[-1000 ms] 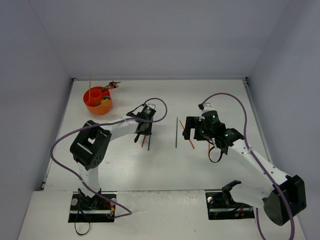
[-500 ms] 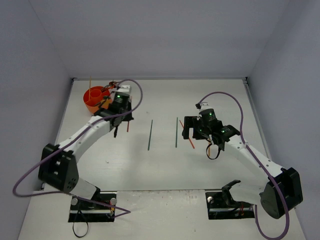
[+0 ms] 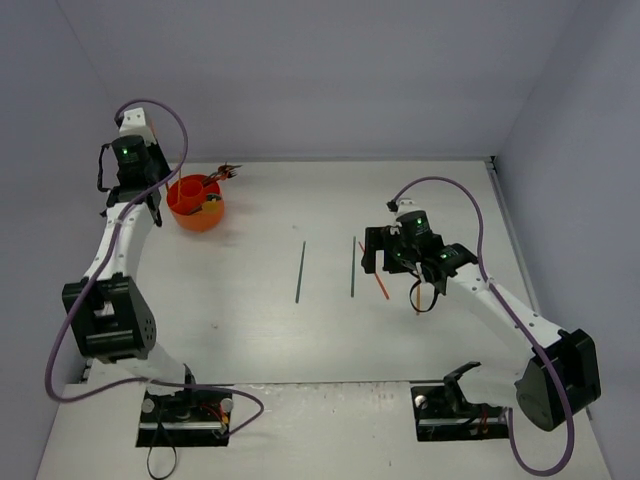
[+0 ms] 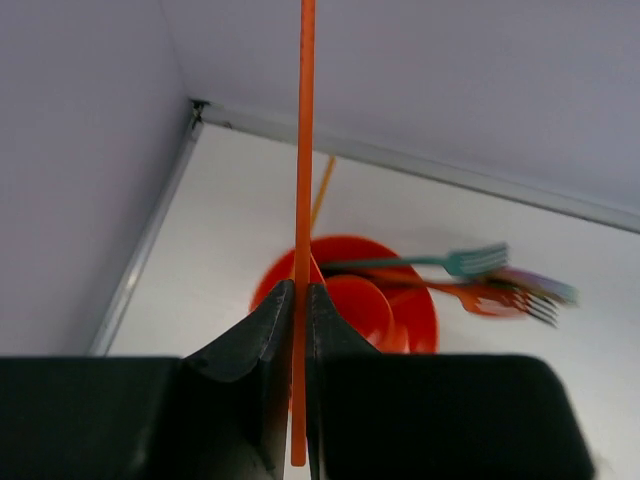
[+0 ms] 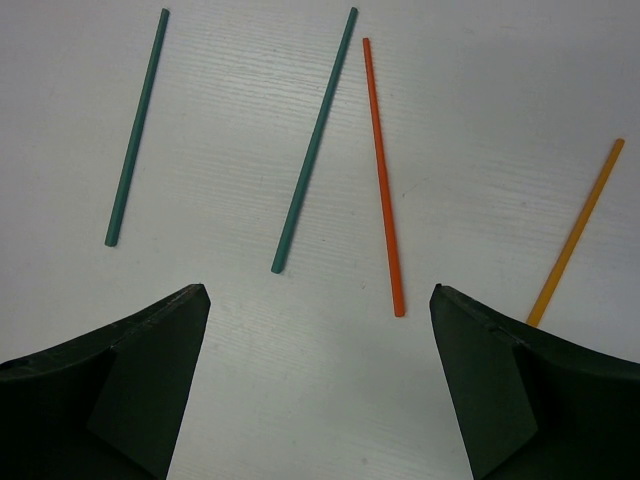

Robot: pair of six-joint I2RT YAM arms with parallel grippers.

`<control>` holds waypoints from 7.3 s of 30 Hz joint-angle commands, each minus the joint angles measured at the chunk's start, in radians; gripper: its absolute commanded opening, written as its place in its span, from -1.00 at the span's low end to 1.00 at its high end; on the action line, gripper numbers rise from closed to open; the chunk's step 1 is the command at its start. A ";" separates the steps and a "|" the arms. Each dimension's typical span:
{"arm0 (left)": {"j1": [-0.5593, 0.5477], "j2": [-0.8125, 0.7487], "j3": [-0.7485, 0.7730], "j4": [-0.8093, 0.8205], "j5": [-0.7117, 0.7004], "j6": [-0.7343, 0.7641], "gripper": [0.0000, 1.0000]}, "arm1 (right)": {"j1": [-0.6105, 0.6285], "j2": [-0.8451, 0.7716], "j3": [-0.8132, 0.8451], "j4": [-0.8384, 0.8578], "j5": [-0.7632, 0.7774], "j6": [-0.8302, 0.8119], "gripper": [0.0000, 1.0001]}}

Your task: Sort the eating utensils into containers

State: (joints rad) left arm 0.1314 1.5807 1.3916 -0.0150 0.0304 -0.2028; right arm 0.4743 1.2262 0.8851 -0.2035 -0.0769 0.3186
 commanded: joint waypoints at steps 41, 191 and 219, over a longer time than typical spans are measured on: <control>0.071 0.246 0.011 0.351 0.164 0.227 -0.61 | -0.057 0.052 0.081 0.026 -0.101 -0.076 0.80; 0.071 0.242 0.030 0.260 0.149 0.134 -0.58 | -0.074 -0.010 0.058 -0.013 -0.016 -0.064 0.90; -0.181 -0.283 -0.083 -0.312 -0.049 -0.106 0.30 | -0.037 0.384 0.062 -0.014 0.068 0.069 0.24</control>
State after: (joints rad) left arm -0.0088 1.3699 1.3116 -0.2855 -0.0017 -0.2327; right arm 0.4191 1.5868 0.9382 -0.2355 -0.0623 0.3645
